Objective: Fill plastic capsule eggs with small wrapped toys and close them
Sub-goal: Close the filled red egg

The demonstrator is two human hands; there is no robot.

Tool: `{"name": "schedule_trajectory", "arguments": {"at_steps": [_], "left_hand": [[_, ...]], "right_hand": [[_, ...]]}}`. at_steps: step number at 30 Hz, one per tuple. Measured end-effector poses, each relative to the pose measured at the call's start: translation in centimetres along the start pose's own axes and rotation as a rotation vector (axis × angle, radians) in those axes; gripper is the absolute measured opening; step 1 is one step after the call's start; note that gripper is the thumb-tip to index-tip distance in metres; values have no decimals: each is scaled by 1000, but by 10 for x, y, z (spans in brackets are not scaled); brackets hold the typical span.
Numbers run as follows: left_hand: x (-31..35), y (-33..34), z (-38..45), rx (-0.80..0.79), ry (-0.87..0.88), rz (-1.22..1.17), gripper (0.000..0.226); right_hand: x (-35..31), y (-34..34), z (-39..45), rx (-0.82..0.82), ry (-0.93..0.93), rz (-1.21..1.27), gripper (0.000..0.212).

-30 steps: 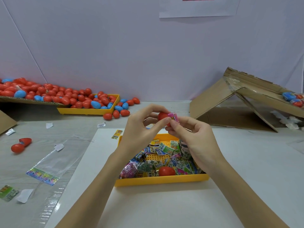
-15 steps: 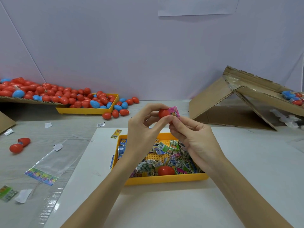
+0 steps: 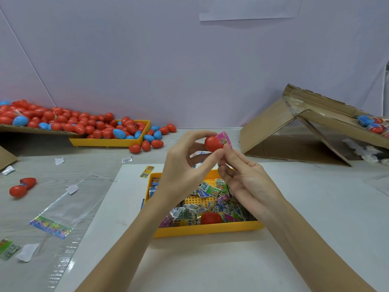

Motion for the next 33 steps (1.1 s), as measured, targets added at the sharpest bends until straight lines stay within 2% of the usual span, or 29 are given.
{"name": "schedule_trajectory", "arguments": {"at_steps": [7, 12, 21, 28, 33], "left_hand": [[-3, -8, 4, -34, 20, 114, 30], [-12, -7, 1, 44, -89, -36, 25], [-11, -3, -3, 104, -48, 10, 28], [-11, 2, -8, 161, -7, 26, 29], [-19, -3, -2, 89, -158, -31, 25]], "right_hand": [[-4, -1, 0, -18, 45, 12, 35], [1, 0, 0, -11, 62, 5, 34], [0, -7, 2, 65, -103, -182, 32], [1, -5, -1, 75, -144, -189, 31], [-4, -9, 1, 114, -133, -199, 34]]}}
Point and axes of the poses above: each hand's wrist, its own z-axis towards the middle knuckle, its own y-axis out of the palm, x = y × z, the point moved 6 cm from there along z, towards the middle knuckle, and after that the axes turned 12 degrees about -z, right-handed, at the moved point
